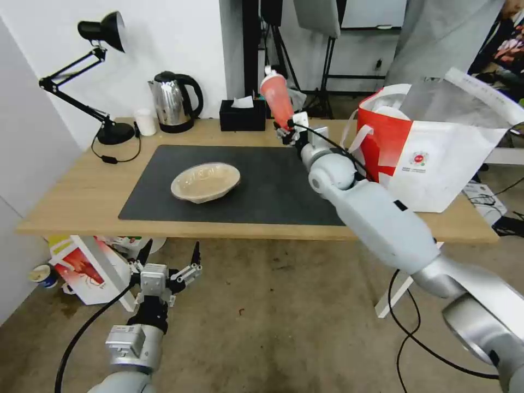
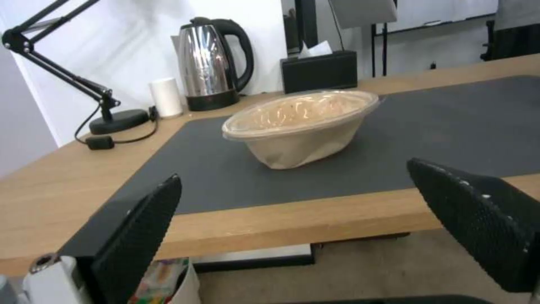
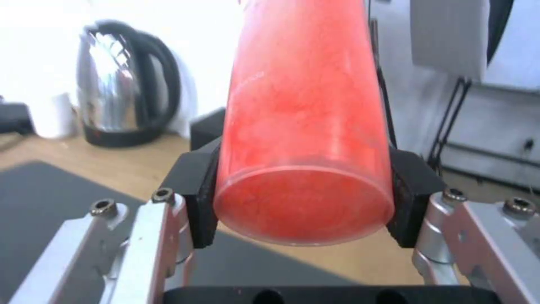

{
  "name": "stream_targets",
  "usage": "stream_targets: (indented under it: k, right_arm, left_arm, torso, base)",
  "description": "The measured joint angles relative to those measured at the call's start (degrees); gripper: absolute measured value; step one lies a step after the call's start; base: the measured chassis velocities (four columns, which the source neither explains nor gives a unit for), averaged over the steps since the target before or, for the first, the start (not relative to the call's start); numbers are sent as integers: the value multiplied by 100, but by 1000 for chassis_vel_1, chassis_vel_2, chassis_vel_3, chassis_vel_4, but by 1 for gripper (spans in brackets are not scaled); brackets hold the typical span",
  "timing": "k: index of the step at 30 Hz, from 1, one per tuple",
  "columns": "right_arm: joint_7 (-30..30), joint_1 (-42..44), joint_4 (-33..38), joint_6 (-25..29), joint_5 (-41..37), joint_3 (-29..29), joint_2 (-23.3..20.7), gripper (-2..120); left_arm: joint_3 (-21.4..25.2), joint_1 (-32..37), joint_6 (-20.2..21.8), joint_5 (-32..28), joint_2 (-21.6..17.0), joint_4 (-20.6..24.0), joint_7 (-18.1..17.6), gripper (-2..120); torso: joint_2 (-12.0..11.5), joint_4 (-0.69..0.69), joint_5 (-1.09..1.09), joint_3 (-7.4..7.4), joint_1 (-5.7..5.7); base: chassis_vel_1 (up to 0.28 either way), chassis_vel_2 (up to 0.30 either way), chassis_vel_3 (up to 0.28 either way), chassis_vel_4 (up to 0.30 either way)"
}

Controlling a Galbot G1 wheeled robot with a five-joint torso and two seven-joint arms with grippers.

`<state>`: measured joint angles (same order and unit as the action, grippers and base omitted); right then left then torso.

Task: Pick up the trash from the table and place it into the takeout bag.

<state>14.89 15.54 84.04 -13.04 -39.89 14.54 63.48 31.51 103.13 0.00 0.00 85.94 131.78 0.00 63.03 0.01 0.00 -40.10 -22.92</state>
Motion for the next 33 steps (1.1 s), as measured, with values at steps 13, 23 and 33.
stream_targets:
  k: [13, 23, 33]
  right_arm:
    - [-11, 150, 1164, 23, -133, -459, -732, 52]
    - [-16, 314, 1950, -4, -370, -914, -1328, 52]
    - [-23, 512, 2446, -27, -669, -1448, -2001, 52]
  left_arm:
    - [0, 0, 0, 0, 0, 0, 0, 100]
    - [0, 0, 0, 0, 0, 0, 0, 100]
    - [0, 0, 0, 0, 0, 0, 0, 100]
  torso:
    - [0, -1, 1, 0, 0]
    - [0, -1, 0, 0, 0]
    - [0, 0, 1, 0, 0]
  base:
    - [0, 0, 0, 0]
    - [0, 0, 0, 0]
    - [0, 0, 0, 0]
